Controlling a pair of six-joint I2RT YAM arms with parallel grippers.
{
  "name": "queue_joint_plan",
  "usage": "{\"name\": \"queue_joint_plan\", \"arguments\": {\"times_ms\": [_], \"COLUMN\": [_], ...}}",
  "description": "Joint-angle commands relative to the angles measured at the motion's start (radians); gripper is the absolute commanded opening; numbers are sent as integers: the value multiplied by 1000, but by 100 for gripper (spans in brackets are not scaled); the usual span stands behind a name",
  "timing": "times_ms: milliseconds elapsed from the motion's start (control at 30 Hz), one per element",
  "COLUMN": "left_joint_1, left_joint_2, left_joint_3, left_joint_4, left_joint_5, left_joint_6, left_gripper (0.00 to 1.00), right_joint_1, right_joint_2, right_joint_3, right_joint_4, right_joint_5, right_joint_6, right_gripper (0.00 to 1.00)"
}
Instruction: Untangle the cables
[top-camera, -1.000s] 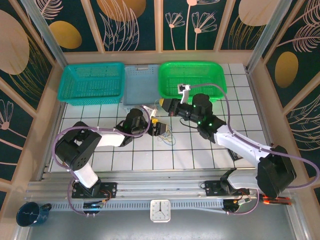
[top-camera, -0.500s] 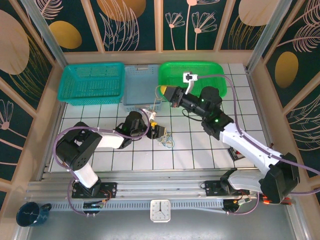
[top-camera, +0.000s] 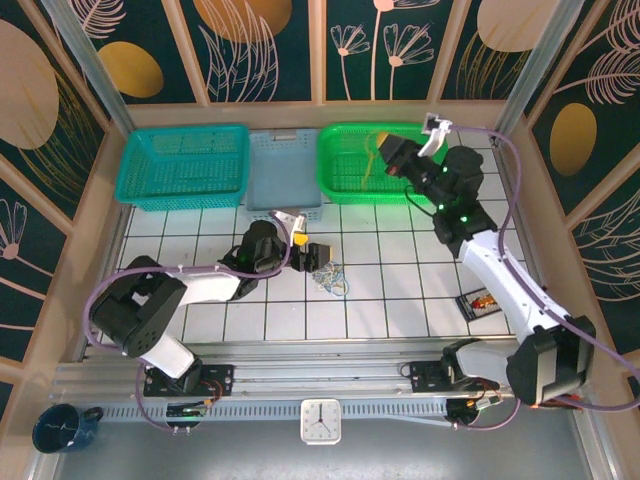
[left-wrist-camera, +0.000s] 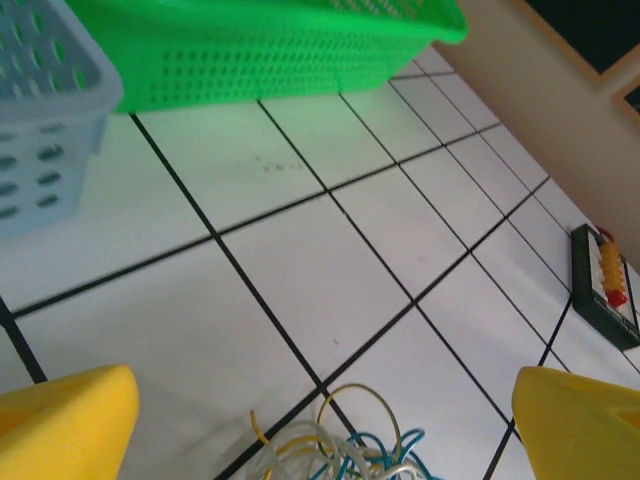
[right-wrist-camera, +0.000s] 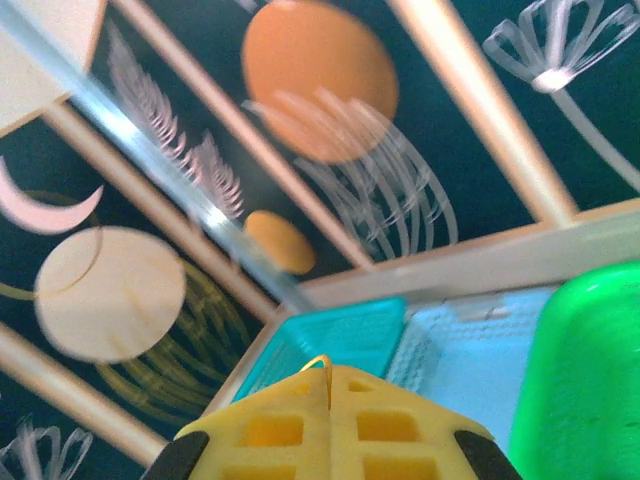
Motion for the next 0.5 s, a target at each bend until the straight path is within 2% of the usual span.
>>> {"name": "queue_joint_plan", "arguments": {"times_ms": [0,100,233,467], "left_joint_1": [-3,-1,9,22], "left_joint_2": [-42,-56,-70,-78], "left_joint_3": [42,81,123,149], "left_joint_4": [-63,-132,-166,-164], "left_joint_5": [-111,-164,-176,-145], "left_joint_6": [-22,-30,-63,-105], "left_gripper": [98,99,99,99], "right_joint_1": [-78,-139,-185,-190], "right_joint_2": [86,188,334,600], "right_joint_3": [51,94,152,274], "right_joint_4": [26,40,54,18], "right_joint_5": [-7,-18,-37,-80], "right_joint_6": [4,14,33,21], "right_gripper": [0,0,0,0]}}
